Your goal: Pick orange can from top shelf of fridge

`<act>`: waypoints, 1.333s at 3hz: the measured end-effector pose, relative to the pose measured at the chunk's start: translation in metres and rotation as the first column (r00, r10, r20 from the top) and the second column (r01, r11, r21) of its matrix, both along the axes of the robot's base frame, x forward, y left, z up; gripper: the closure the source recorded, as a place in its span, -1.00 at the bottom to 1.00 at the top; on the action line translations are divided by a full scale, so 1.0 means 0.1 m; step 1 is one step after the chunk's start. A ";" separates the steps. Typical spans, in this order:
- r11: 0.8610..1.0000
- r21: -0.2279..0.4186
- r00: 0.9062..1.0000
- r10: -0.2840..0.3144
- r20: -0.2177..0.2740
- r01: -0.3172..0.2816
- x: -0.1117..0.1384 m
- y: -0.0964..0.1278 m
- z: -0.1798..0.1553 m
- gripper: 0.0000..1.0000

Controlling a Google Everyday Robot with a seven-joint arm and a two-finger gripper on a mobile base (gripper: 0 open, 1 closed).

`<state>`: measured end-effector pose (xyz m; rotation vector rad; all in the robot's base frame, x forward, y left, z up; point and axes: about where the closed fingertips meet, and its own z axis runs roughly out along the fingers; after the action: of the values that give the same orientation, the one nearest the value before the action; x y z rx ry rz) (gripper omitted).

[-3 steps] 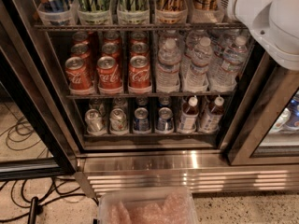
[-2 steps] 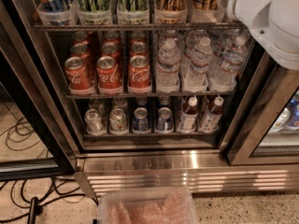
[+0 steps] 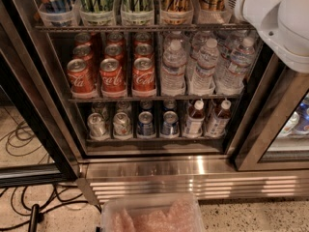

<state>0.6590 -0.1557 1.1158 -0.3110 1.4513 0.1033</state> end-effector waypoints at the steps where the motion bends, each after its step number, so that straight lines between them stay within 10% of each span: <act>1: 1.000 -0.001 1.000 0.001 -0.001 -0.001 0.02 0.01 0.00 1.00; 4: 1.000 -0.011 1.000 0.012 0.006 -0.012 -0.03 0.07 0.10 1.00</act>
Offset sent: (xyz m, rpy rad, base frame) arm -0.2139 -0.0926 -0.0301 -0.0506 0.1096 0.0530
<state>0.6562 -0.1489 1.1254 -0.3291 1.4449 0.1043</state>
